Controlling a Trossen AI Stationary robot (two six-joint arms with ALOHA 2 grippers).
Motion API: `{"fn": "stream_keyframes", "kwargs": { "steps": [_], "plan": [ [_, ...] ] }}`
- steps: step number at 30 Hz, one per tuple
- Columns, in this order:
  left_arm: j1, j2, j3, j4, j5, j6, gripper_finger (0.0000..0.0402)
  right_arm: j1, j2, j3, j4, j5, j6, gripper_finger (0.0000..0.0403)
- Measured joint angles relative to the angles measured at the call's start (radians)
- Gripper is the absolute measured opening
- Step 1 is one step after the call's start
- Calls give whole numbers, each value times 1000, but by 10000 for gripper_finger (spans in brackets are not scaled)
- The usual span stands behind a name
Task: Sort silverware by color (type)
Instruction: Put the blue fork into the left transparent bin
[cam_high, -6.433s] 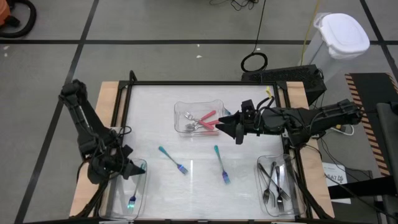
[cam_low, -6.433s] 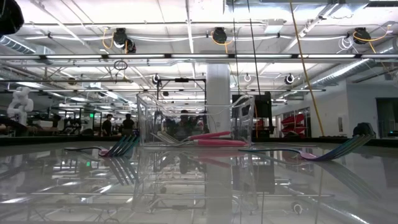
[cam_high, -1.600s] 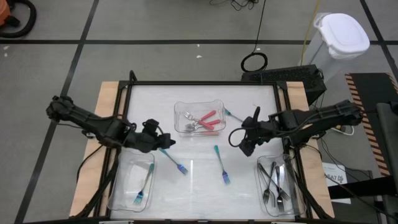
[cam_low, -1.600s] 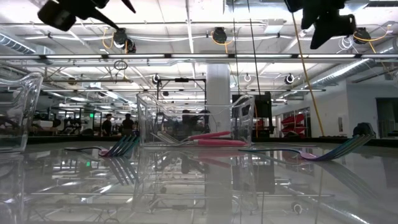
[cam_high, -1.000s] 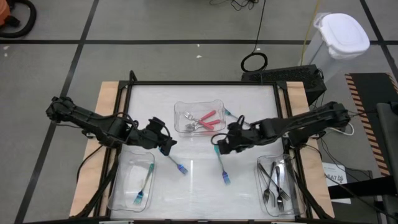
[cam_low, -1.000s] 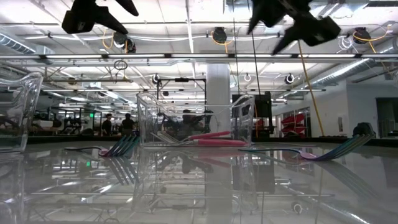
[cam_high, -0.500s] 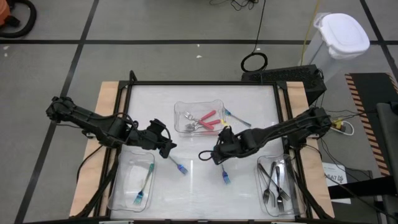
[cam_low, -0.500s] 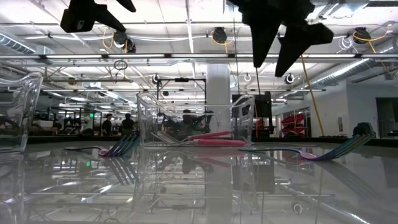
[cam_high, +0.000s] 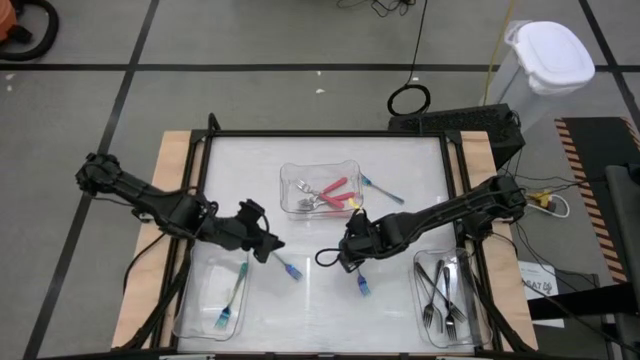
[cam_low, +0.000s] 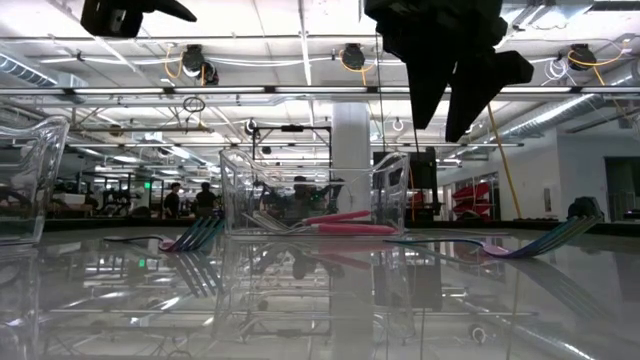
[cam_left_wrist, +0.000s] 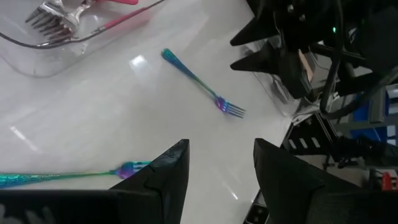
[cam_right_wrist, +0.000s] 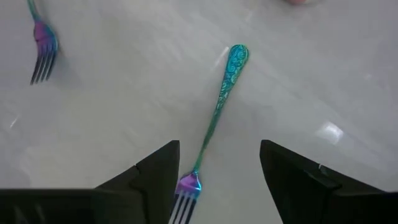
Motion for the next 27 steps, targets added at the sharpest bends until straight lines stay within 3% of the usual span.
{"fn": "stream_keyframes", "kwargs": {
  "steps": [8,15,21,24,27],
  "plan": [
    [-36,0,0,-18,-27,1,178,31,0,0,3,54,-6,217],
    [-80,3,0,-33,-32,1,178,62,0,0,5,81,117,217],
    [-92,3,0,-38,-98,2,178,50,1,-3,6,81,84,217],
    [-92,3,0,-38,-107,2,178,36,7,-32,11,41,76,217],
    [-92,3,0,-37,-107,2,178,18,7,-88,79,-63,74,217]
  ]
}}
